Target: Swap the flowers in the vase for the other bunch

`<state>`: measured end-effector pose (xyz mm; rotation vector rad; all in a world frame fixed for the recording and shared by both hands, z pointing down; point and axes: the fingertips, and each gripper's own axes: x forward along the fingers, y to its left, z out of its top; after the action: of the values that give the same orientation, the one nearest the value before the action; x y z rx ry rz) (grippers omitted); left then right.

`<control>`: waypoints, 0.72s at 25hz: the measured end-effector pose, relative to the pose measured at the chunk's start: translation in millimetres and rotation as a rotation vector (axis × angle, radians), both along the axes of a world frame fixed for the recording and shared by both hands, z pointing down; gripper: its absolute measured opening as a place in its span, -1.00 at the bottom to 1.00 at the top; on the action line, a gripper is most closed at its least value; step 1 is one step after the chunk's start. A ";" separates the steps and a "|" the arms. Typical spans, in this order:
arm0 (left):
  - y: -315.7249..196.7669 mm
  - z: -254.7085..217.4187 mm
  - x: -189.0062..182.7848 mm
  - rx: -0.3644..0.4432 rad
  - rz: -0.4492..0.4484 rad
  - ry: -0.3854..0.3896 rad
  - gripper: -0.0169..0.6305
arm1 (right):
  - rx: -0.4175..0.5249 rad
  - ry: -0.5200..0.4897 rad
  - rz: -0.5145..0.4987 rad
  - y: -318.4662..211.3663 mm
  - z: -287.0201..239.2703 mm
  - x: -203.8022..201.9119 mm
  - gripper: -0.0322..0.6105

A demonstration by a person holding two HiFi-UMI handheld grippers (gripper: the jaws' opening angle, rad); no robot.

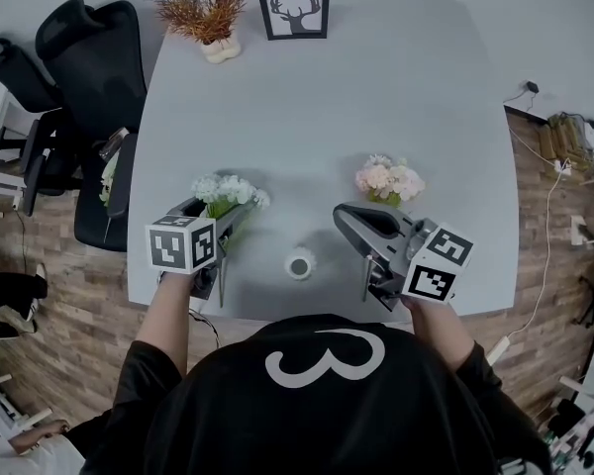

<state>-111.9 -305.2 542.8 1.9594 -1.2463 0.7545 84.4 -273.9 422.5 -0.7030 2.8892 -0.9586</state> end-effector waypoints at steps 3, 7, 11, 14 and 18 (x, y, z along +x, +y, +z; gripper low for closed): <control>-1.6 10.7 -4.1 -0.020 -0.017 0.000 0.08 | 0.002 0.020 -0.002 0.7 2.7 1.2 -0.87; -1.0 23.5 -9.9 -0.039 -0.023 -0.027 0.03 | 0.004 0.038 -0.003 1.3 3.0 1.4 -0.87; -2.8 26.5 -16.5 -0.017 -0.033 -0.054 -0.17 | 0.001 0.047 -0.002 1.0 5.4 1.8 -0.87; -4.5 28.9 -20.0 -0.013 -0.042 -0.068 -0.28 | -0.004 0.051 -0.005 0.9 8.0 1.2 -0.87; -2.0 32.7 -24.2 -0.015 -0.042 -0.097 -0.53 | -0.005 0.057 -0.006 1.6 7.5 0.4 -0.87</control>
<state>-136.1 -307.2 575.5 1.8983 -1.3311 0.8438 84.9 -272.3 430.0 -0.7336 2.9402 -0.9630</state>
